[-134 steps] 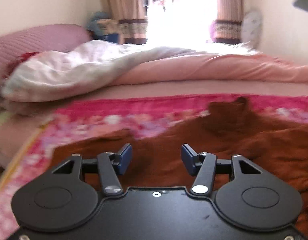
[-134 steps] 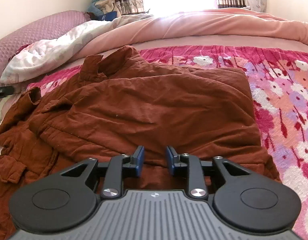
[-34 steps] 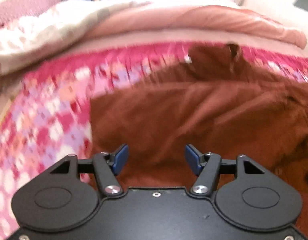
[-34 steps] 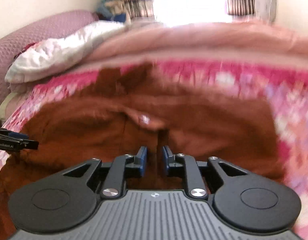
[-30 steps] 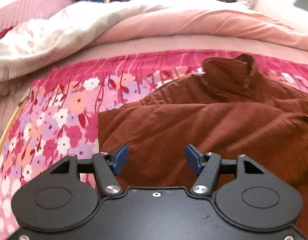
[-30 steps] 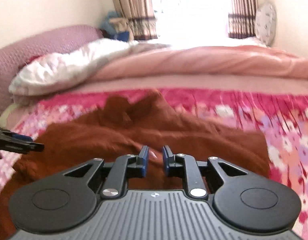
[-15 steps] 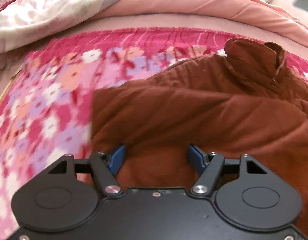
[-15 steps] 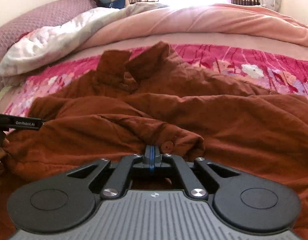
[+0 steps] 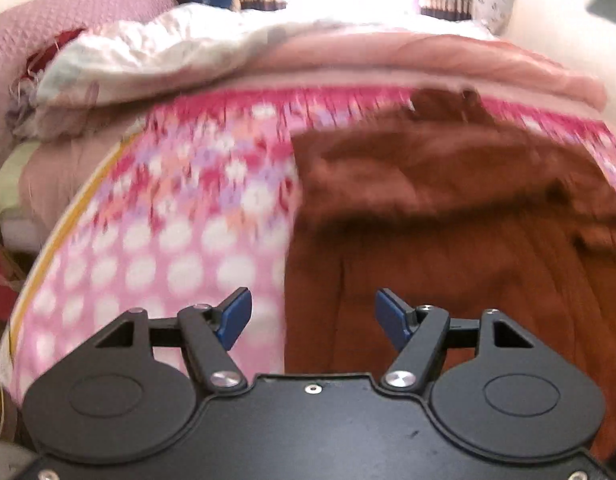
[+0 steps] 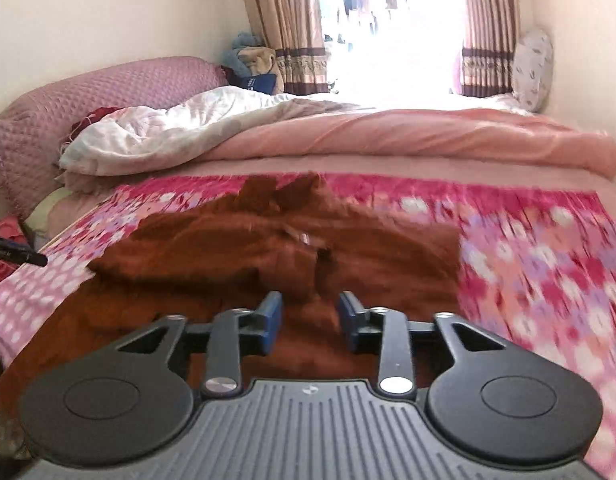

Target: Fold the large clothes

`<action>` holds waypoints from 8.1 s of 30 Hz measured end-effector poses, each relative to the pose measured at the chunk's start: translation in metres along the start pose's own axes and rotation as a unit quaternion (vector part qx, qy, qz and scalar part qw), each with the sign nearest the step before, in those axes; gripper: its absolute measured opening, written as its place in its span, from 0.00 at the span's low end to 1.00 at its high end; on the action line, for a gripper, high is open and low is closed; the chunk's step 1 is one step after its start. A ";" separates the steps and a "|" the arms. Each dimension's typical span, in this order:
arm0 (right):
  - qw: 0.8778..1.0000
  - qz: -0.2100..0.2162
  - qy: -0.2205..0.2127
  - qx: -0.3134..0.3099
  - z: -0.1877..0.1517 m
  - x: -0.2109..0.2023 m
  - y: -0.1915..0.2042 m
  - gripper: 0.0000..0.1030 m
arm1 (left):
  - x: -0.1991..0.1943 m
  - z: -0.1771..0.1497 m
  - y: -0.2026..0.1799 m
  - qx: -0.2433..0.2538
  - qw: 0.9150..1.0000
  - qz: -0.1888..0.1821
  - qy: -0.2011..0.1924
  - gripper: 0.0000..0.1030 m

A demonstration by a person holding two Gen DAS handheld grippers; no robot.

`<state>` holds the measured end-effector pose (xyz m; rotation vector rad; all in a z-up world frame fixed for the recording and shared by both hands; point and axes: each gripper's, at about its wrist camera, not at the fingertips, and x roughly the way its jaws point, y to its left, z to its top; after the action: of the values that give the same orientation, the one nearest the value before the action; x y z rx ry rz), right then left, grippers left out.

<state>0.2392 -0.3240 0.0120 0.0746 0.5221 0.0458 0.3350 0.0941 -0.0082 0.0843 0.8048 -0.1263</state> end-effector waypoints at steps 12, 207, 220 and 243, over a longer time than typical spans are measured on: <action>0.997 -0.056 -0.014 0.044 -0.108 -0.101 -0.014 0.59 | -0.037 -0.144 0.037 -0.088 0.995 -0.027 0.043 0.68; 0.976 -0.171 -0.047 0.125 0.040 0.189 -0.074 0.11 | 0.204 0.130 -0.035 -0.189 0.979 0.049 -0.061 0.32; 0.999 -0.007 -0.039 0.012 -0.002 0.207 0.064 0.12 | 0.181 0.052 -0.165 -0.008 0.988 0.037 -0.152 0.67; 0.971 -0.181 -0.072 0.136 -0.037 0.128 -0.049 0.19 | 0.160 0.028 -0.015 -0.169 0.973 0.111 -0.111 0.79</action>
<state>0.3330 -0.3628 -0.0876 0.2473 0.3873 -0.3868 0.4625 0.0626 -0.1055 -0.1607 0.5795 0.2105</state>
